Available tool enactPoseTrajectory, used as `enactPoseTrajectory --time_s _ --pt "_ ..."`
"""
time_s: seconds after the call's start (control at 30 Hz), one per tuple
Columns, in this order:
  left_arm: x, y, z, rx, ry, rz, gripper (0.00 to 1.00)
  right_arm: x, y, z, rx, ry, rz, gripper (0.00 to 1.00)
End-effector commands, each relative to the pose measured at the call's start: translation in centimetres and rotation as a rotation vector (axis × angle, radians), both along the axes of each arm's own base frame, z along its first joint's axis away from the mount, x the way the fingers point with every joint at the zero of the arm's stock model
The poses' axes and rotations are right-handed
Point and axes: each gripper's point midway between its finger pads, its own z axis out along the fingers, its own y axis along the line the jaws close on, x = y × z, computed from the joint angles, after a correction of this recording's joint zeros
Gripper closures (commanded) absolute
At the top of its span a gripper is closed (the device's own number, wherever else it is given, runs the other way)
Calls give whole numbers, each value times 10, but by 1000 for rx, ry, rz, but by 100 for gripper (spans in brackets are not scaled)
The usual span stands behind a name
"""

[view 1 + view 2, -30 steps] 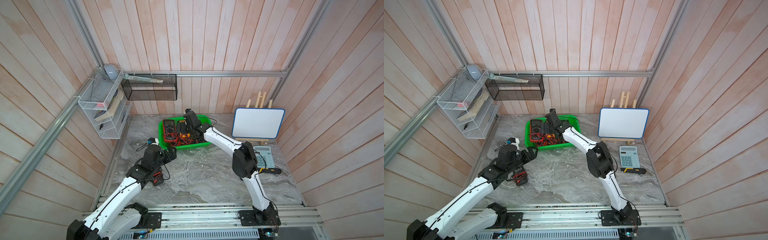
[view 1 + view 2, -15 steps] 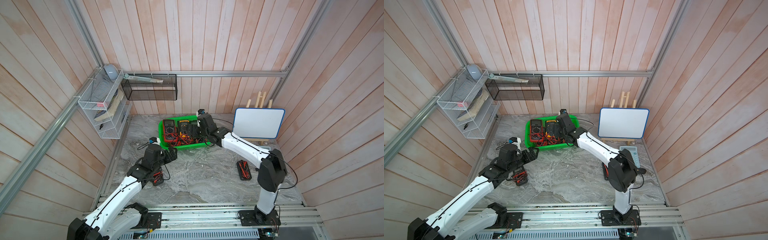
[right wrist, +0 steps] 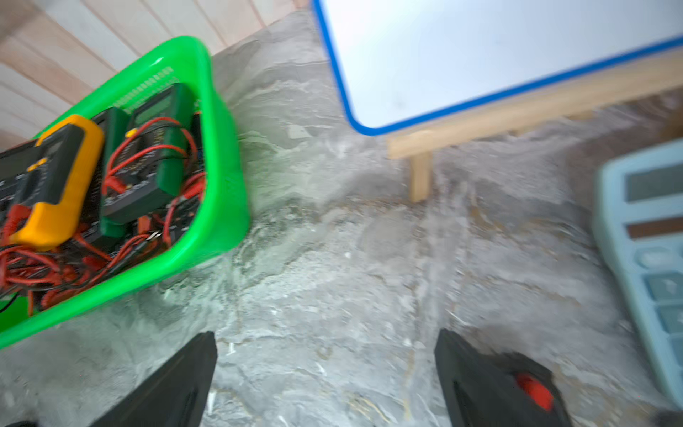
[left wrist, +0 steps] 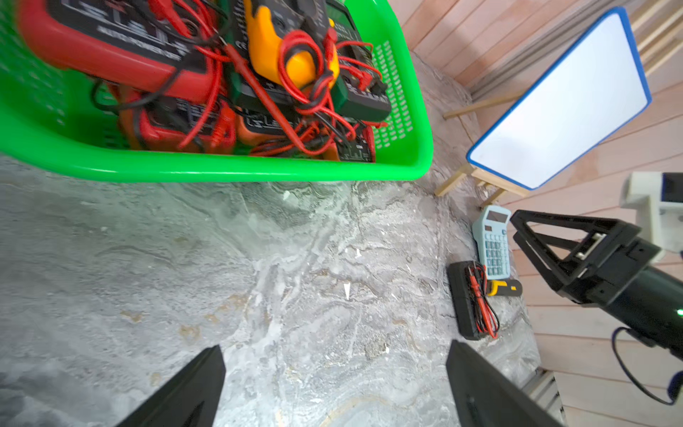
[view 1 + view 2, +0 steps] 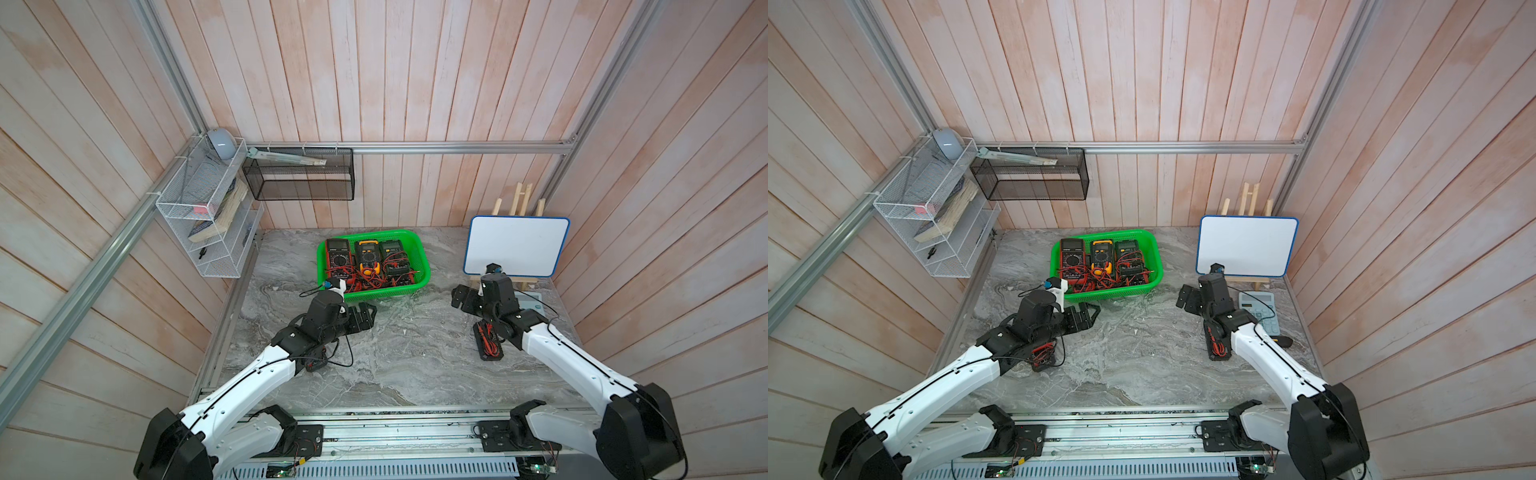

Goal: Put the multimeter into the basket
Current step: Pick up the multimeter from the center of the board.

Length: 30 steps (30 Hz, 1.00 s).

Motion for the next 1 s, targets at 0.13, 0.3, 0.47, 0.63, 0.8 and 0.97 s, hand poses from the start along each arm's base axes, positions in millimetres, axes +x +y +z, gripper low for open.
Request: enactPoseTrajectory --time_s 0.13,0.3,0.47,0.63,0.8,0.97 --pt "3 -50 24 -48 -51 -75 0 -38 -59 -39 35 96 -150 2" --pt "4 -71 29 -57 -55 -114 0 -48 -60 -58 58 133 -157 2" --pt "5 -81 32 -66 -59 -132 0 -57 -59 -79 70 172 -160 2" --pt "6 -85 30 -68 -60 -138 0 -63 -53 -93 100 198 -141 2" --pt "7 -86 29 -68 -61 -141 1 -66 -43 -98 121 210 -108 2" --pt "8 -86 28 -63 -65 -137 1 -66 -30 -100 84 226 -81 2"
